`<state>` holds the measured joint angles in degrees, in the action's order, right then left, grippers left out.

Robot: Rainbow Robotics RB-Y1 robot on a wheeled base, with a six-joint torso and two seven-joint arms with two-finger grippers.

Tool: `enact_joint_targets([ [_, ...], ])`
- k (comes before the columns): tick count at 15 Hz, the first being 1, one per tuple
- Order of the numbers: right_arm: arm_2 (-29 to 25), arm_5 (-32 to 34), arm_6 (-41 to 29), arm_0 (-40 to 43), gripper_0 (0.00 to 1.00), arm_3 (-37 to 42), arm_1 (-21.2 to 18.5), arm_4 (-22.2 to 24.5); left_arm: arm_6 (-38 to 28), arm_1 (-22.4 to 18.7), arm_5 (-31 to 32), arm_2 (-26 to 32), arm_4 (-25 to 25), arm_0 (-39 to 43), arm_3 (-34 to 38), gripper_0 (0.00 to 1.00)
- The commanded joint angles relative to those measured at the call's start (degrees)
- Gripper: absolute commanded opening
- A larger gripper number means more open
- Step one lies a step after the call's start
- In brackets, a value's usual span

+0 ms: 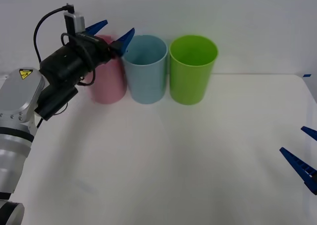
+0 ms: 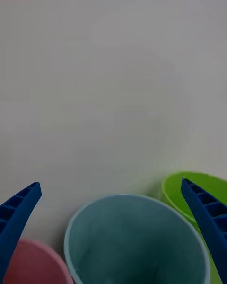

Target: Grasp the object on the table and drop it into the matching bin: aluminum can to the light blue bin, PET bottle to the pink bin.

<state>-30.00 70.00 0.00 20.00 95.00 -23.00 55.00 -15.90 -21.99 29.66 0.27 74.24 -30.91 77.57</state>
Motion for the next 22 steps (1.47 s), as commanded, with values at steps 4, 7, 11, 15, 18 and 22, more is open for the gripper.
enact_joint_targets([
  [4,0.0,0.0,0.0,0.0,1.00,0.0,0.0,0.0,4.6,-0.9,11.5,8.8,-3.0,7.3,0.7,1.00],
  [7,0.0,0.0,0.0,0.0,1.00,0.0,0.0,0.0,5.7,-0.9,16.0,13.2,-3.6,11.9,2.9,1.00],
  [11,0.0,0.0,0.0,0.0,1.00,0.0,0.0,0.0,11.9,-0.9,22.2,17.8,-5.7,18.6,4.6,1.00],
  [15,0.0,0.0,0.0,0.0,1.00,0.0,0.0,0.0,19.3,-0.9,30.3,22.6,-5.7,23.7,4.6,1.00],
  [18,0.0,0.0,0.0,0.0,1.00,0.0,0.0,0.0,20.9,-1.0,37.8,26.1,-5.3,26.4,4.6,1.00],
  [22,0.0,0.0,0.0,0.0,1.00,0.0,0.0,0.0,21.3,-3.8,43.1,27.5,-6.1,31.7,7.2,1.00],
])
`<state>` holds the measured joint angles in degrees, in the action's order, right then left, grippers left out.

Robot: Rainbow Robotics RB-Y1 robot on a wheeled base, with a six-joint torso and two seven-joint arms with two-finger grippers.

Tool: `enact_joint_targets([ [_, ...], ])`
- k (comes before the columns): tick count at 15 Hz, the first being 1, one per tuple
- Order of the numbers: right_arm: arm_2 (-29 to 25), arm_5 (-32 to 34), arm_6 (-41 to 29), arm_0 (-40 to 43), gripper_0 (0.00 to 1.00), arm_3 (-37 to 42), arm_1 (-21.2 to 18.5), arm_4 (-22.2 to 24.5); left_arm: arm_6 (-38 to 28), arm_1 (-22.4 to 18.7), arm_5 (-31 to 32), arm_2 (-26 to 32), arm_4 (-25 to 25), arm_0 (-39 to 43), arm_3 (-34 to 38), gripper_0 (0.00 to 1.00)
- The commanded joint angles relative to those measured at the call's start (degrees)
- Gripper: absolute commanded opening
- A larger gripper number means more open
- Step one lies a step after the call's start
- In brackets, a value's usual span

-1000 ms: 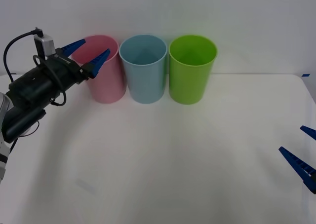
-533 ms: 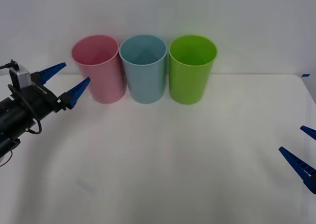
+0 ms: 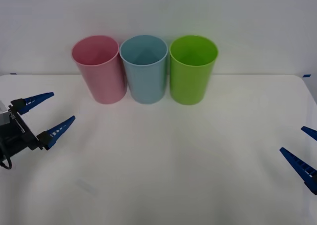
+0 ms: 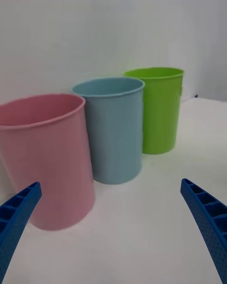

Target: Grasp the object on the table and drop it into the matching bin: aluminum can to the light blue bin, PET bottle to the pink bin.

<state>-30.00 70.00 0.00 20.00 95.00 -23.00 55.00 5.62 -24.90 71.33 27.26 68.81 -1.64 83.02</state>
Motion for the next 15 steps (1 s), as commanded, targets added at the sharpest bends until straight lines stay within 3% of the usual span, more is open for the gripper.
enact_joint_targets([
  [1,0.0,0.0,0.0,0.0,1.00,0.0,0.0,0.0,-0.4,-1.0,1.6,1.0,-1.0,3.9,3.1,1.00],
  [8,0.0,0.0,0.0,0.0,1.00,0.0,0.0,0.0,-1.1,-1.7,2.1,3.7,-1.0,11.8,9.0,1.00],
  [15,0.0,0.0,0.0,0.0,1.00,0.0,0.0,0.0,-2.4,-1.7,1.7,2.4,-1.0,12.4,10.2,1.00],
])
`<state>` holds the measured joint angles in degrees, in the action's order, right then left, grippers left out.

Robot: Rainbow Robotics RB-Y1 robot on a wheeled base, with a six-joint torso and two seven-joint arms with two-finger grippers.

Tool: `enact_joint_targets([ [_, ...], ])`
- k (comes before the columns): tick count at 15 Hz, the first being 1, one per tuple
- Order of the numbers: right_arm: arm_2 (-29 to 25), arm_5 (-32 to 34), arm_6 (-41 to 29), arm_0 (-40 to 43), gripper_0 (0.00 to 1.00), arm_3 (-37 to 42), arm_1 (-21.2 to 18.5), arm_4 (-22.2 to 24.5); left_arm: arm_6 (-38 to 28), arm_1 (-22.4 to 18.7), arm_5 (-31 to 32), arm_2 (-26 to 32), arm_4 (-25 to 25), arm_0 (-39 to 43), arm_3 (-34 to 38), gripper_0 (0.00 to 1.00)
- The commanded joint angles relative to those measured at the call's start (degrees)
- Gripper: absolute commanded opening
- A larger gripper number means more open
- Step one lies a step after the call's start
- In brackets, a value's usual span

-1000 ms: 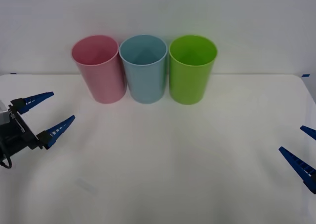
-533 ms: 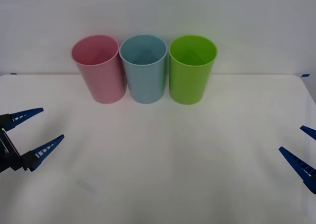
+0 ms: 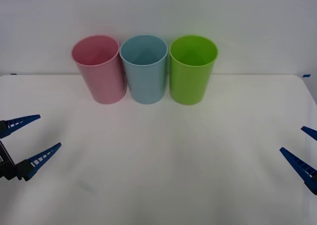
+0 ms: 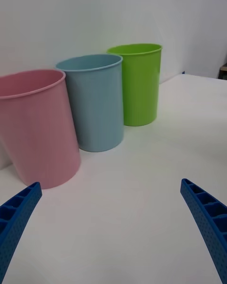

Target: Grasp the object on the table and drop it into the matching bin: aluminum can to the light blue bin, PET bottle to the pink bin.

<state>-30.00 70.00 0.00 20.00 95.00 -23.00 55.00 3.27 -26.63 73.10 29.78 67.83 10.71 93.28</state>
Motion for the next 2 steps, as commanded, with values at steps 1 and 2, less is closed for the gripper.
enact_joint_targets([
  [1,0.0,0.0,0.0,0.0,1.00,0.0,0.0,0.0,0.0,0.0,-0.1,-0.1,0.0,0.0,0.0,1.00],
  [2,0.0,0.0,0.0,0.0,1.00,0.0,0.0,0.0,0.0,0.0,-0.1,-0.1,0.0,0.0,0.0,1.00],
])
